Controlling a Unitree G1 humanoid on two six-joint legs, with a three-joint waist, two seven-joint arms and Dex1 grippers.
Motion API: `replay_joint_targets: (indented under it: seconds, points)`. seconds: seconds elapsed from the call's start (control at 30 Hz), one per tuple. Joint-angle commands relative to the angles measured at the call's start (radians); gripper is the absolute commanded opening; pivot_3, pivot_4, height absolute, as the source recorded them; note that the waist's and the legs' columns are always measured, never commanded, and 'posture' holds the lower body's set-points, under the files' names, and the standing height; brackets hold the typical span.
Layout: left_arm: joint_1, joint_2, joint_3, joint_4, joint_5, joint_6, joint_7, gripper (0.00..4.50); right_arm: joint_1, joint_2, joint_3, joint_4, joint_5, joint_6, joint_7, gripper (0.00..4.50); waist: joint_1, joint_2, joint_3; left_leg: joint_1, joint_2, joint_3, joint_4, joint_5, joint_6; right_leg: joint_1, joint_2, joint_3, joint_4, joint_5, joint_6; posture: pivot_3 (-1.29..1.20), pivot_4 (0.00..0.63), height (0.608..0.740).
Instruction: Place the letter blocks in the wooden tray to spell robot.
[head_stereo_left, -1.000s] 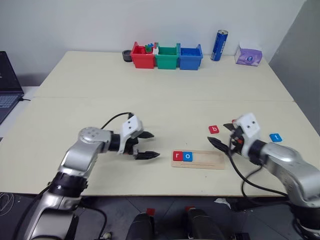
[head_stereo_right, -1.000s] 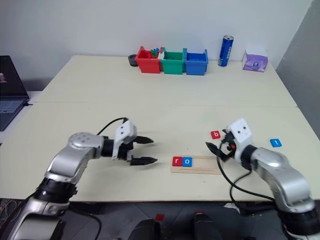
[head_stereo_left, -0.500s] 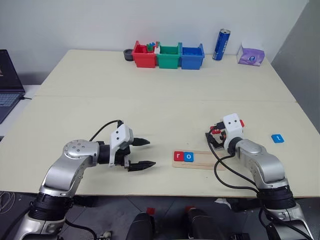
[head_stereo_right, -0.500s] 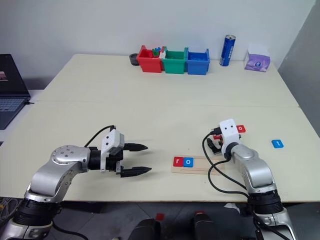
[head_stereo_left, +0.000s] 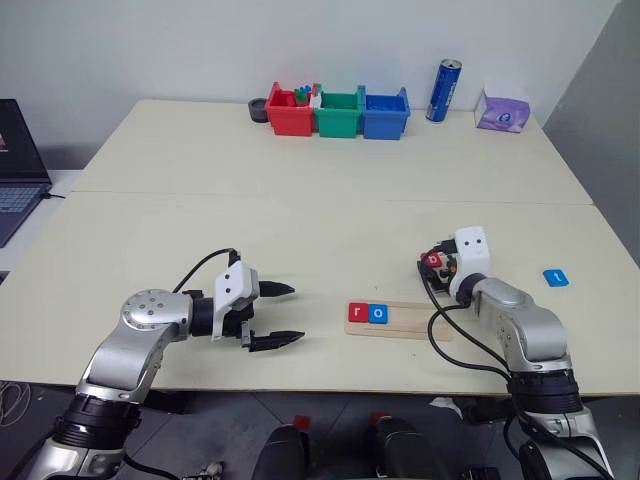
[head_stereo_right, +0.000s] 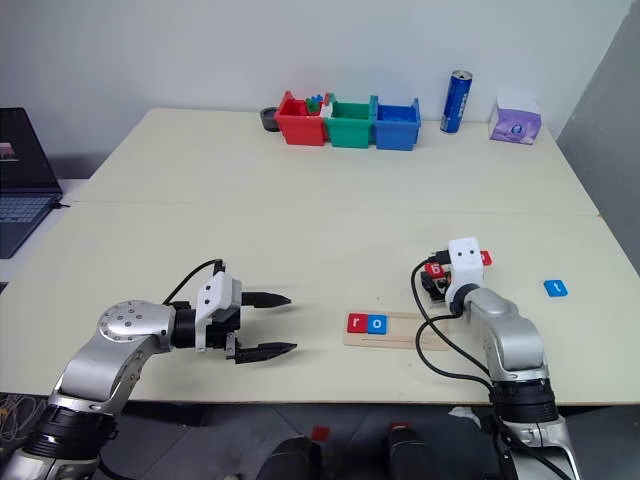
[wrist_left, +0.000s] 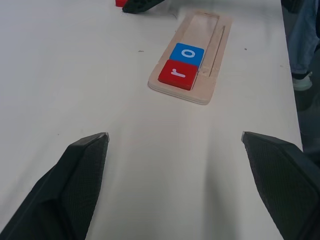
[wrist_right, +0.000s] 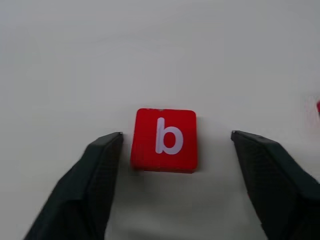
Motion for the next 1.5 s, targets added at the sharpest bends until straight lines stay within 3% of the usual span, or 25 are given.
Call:
replay_joint_targets:
  seconds: [0.03, 0.13, 0.37, 0.63, 1.1, 1.13, 1.33, 1.37, 1.5]
  points:
    - [-0.005, -0.004, -0.008, -0.011, -0.001, -0.058, -0.013, 4.5, -0.005, 0.001, -0.002, 0.02, -0.01, 0.0, 0.006, 2.45, 0.0, 0.0, 0.0, 0.0, 0.0, 0.0, 0.0, 0.0, 0.0, 0.0, 0.0, 0.0, 0.0, 0.0, 0.0, 0.0, 0.15, 0.74]
    - [-0.004, -0.003, -0.016, -0.006, 0.009, -0.1, -0.012, 4.5, -0.003, 0.002, 0.004, 0.0, -0.013, -0.015, 0.007, 1.44, 0.0, 0.0, 0.0, 0.0, 0.0, 0.0, 0.0, 0.0, 0.0, 0.0, 0.0, 0.0, 0.0, 0.0, 0.0, 0.0, 0.15, 0.74]
    - [-0.017, -0.019, -0.032, -0.037, -0.028, -0.102, -0.025, 4.5, 0.151, -0.071, -0.03, -0.338, -0.005, 0.046, 0.024, 1.45, 0.002, 0.001, 0.001, -0.003, 0.0, -0.001, 0.0, 0.0, 0.0, -0.002, 0.0, 0.0, -0.001, 0.0, 0.0, 0.0, 0.15, 0.74]
    - [-0.035, -0.029, -0.051, -0.078, -0.073, -0.077, -0.054, 4.5, 0.492, 0.014, -0.095, -0.762, -0.021, 0.198, -0.103, 1.45, 0.0, 0.002, 0.0, -0.003, 0.001, -0.003, 0.0, 0.0, 0.0, -0.002, 0.0, 0.001, 0.0, -0.003, 0.004, 0.0, 0.15, 0.74]
    - [-0.037, -0.025, -0.069, -0.055, -0.07, -0.092, -0.091, 4.5, 0.61, 0.215, -0.123, -0.744, -0.029, 0.214, -0.191, 1.45, -0.002, 0.002, 0.0, 0.005, 0.001, 0.0, -0.001, 0.0, 0.0, 0.002, 0.001, 0.004, -0.001, -0.003, 0.005, 0.0, 0.15, 0.74]
    - [-0.035, -0.024, -0.068, -0.058, -0.069, -0.091, -0.089, 4.5, 0.606, 0.226, -0.127, -0.742, -0.027, 0.207, -0.191, 2.18, -0.002, 0.002, 0.0, 0.005, 0.001, -0.001, -0.001, 0.0, 0.0, 0.002, 0.001, 0.004, -0.001, -0.003, 0.005, 0.0, 0.15, 0.74]
    - [-0.025, -0.015, -0.059, -0.067, -0.067, -0.085, -0.075, 4.5, 0.537, 0.232, -0.147, -0.787, -0.046, 0.18, -0.207, 4.3, -0.002, 0.002, 0.0, 0.005, 0.001, -0.001, -0.001, 0.0, 0.0, 0.002, 0.001, 0.004, -0.001, -0.003, 0.005, 0.0, 0.15, 0.74]
    - [-0.023, -0.014, -0.058, -0.07, -0.066, -0.084, -0.072, 4.5, 0.52, 0.22, -0.152, -0.793, -0.052, 0.177, -0.208, 4.47, -0.003, 0.002, 0.0, 0.005, 0.001, 0.0, -0.001, 0.0, 0.0, 0.002, 0.001, 0.004, -0.001, -0.003, 0.005, 0.0, 0.15, 0.74]
    - [-0.018, -0.011, -0.052, -0.094, -0.073, -0.063, -0.049, 4.5, 0.418, 0.087, -0.219, -0.773, -0.002, 0.18, -0.102, 4.47, -0.002, 0.003, 0.0, 0.005, 0.001, 0.0, -0.001, 0.0, 0.0, 0.002, 0.001, 0.004, -0.001, -0.003, 0.005, 0.0, 0.15, 0.74]
